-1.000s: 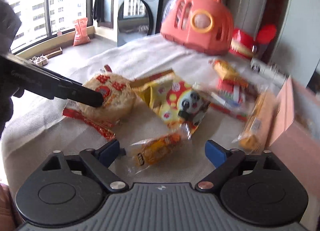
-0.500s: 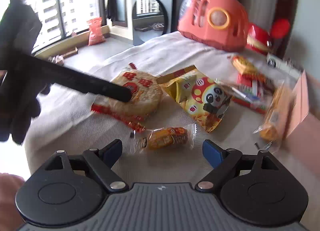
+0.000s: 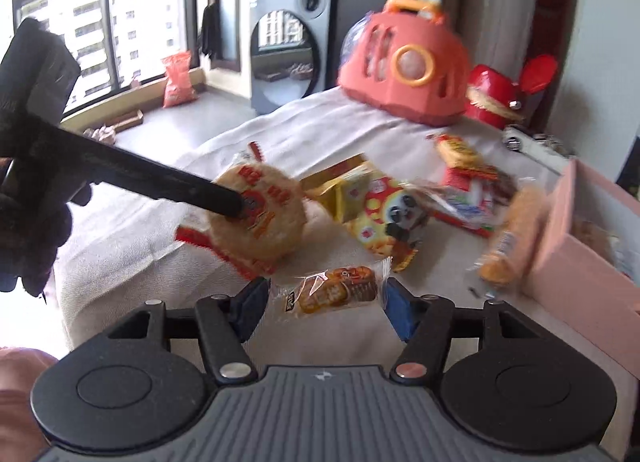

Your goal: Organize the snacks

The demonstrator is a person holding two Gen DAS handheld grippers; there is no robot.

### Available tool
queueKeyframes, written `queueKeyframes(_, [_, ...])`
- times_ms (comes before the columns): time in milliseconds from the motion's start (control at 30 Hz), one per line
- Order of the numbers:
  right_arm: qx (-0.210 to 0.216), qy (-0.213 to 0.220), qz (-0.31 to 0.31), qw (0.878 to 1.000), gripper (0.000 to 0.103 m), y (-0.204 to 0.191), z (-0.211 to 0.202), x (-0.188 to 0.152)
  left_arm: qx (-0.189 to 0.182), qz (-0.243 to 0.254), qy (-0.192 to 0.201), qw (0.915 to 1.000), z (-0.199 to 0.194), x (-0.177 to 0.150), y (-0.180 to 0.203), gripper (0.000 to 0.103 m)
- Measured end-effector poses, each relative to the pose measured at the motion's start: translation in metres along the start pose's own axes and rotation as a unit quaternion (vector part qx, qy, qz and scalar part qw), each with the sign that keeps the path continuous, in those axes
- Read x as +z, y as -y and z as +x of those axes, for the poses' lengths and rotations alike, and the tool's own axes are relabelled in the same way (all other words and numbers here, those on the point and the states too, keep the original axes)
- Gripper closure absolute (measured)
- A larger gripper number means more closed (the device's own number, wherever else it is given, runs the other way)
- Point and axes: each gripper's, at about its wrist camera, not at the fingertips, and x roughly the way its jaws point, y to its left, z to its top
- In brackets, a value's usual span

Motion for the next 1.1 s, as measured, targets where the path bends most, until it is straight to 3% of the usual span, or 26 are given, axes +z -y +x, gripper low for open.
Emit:
queueKeyframes(133, [-0.017,0.011,0.012,1.000,0.040,0.011,-0.015,-0.009,-0.009,0.001,-0.009,0.9999,0.008,0.002,0.013,0.071])
queueKeyframes(267, [-0.028,0.002,0.036,0.999,0.040,0.019,-0.005,-0.014,-0.019,-0.015,-0.038,0.9990,0.041,0.004,0.014,0.066])
queueKeyframes(367, [-0.028,-0.002,0.057,0.998,0.037,0.024,0.008,-0.021,-0.052,-0.044,-0.033,0.9971,0.058,0.001,0.008,0.059])
queueKeyframes(467, [-0.019,0.000,0.078,0.997,0.036,0.028,0.016,-0.027,-0.083,-0.083,-0.034,0.9925,0.070,0.004,0.000,0.060])
queueKeyframes(533, [-0.013,0.002,0.089,0.996,0.033,0.029,0.020,-0.030,-0.096,-0.097,-0.039,0.9899,0.078,0.007,-0.002,0.067])
queueKeyframes(700, [-0.015,0.010,0.081,0.997,0.034,0.025,0.019,-0.032,-0.119,-0.124,-0.054,0.9837,0.087,0.012,-0.002,0.074])
queueKeyframes(900, [-0.024,0.009,0.087,0.996,0.042,0.030,0.004,-0.034,-0.084,-0.064,-0.053,0.9930,0.063,0.012,0.022,0.079])
queueKeyframes(1100, [-0.053,0.021,0.091,0.994,0.042,0.042,-0.035,-0.042,-0.100,0.004,-0.058,0.9933,0.027,0.001,0.059,0.081])
